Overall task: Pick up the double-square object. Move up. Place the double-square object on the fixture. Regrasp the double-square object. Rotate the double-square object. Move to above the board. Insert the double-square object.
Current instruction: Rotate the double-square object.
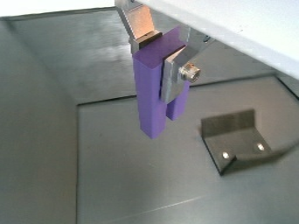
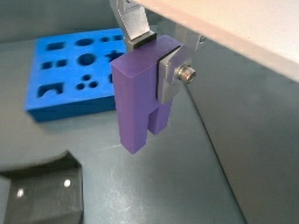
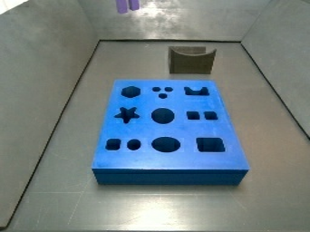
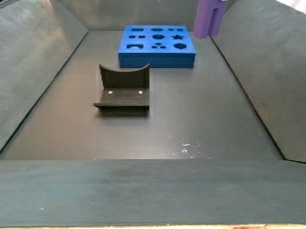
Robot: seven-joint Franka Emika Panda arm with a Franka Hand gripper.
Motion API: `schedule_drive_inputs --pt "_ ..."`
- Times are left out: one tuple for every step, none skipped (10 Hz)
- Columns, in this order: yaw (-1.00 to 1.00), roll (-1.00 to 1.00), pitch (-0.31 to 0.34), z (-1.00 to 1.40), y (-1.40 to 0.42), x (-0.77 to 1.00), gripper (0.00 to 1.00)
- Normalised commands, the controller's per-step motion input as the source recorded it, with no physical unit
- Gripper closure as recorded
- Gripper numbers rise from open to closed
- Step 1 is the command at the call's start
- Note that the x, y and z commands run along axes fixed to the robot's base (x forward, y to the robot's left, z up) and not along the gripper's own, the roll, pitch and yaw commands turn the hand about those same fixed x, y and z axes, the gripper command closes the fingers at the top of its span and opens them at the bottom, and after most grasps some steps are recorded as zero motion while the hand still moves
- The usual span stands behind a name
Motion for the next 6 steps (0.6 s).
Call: schedule_drive_inputs --pt "-0.77 0.01 0.007 -0.01 0.02 0.01 1.00" --pt "-0.55 0.01 0.007 -0.01 0.02 0.01 1.00" --pt "-0.42 0.01 0.007 -0.01 0.02 0.01 1.00" --pt "-1.00 0.00 0.000 0.00 0.00 0.00 1.00" --pt "-1.00 0.00 0.000 0.00 0.00 0.00 1.00" --pt "-1.00 0.00 0.000 0.00 0.00 0.00 1.00"
